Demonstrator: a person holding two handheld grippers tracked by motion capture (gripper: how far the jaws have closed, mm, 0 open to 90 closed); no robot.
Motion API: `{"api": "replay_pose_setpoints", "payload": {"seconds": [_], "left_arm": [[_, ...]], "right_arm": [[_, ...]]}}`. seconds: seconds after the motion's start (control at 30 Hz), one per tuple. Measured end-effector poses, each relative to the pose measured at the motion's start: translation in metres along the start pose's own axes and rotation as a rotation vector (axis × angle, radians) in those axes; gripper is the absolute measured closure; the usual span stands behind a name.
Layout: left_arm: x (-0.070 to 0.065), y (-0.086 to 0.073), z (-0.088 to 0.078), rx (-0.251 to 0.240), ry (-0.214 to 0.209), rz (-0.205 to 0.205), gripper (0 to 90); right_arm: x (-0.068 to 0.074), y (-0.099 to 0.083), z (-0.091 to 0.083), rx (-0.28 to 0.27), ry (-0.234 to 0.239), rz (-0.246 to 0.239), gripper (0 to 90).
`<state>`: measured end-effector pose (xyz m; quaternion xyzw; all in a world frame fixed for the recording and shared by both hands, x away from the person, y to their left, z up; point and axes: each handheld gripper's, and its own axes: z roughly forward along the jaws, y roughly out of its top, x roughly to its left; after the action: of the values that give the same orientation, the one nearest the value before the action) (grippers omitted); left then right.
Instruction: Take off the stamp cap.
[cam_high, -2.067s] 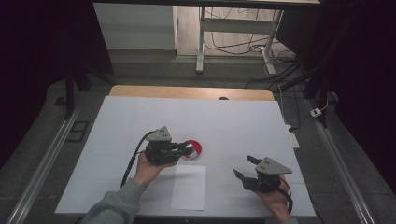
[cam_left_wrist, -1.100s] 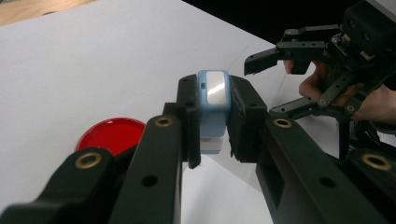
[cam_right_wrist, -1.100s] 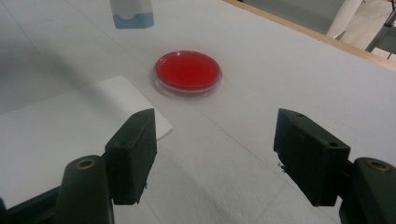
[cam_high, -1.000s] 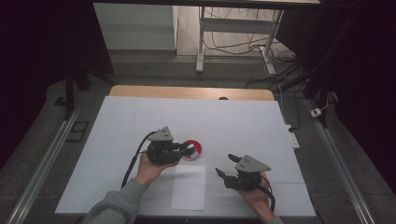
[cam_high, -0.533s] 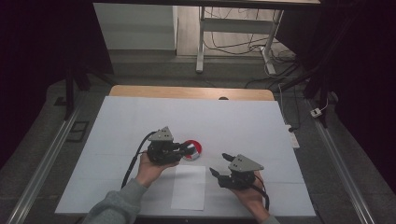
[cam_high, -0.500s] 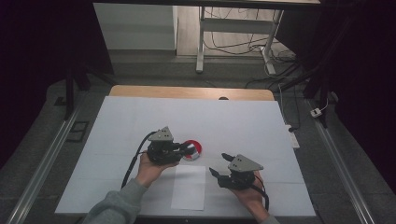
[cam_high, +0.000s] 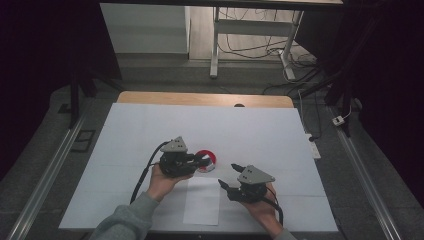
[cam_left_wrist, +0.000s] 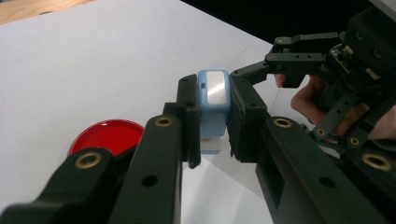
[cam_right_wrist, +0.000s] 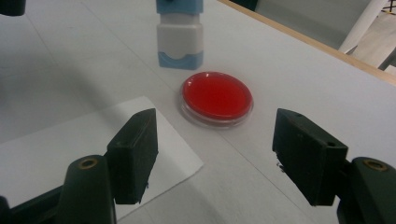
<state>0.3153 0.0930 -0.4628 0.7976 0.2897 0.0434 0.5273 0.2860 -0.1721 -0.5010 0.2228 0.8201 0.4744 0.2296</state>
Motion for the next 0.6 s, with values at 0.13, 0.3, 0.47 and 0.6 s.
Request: {"api": "replay_pose_setpoints", "payload": {"seconds": [0.13, 0.3, 0.47, 0.6], "left_arm": [[-0.001, -0.001, 0.002, 0.0, 0.0, -0.003, 76.0], [-0.001, -0.001, 0.003, 0.001, 0.0, -0.003, 76.0], [-0.001, -0.001, 0.004, 0.003, 0.0, -0.004, 75.9], [-0.002, -0.001, 0.004, 0.001, 0.002, -0.005, 76.0]], "right_arm": [[0.003, 0.003, 0.003, 0.001, 0.005, -0.006, 31.1], [0.006, 0.005, 0.007, 0.003, 0.01, -0.009, 31.4], [0.009, 0.007, 0.011, 0.008, 0.007, -0.013, 31.7], [0.012, 0.009, 0.015, 0.011, 0.003, -0.011, 32.0]]}}
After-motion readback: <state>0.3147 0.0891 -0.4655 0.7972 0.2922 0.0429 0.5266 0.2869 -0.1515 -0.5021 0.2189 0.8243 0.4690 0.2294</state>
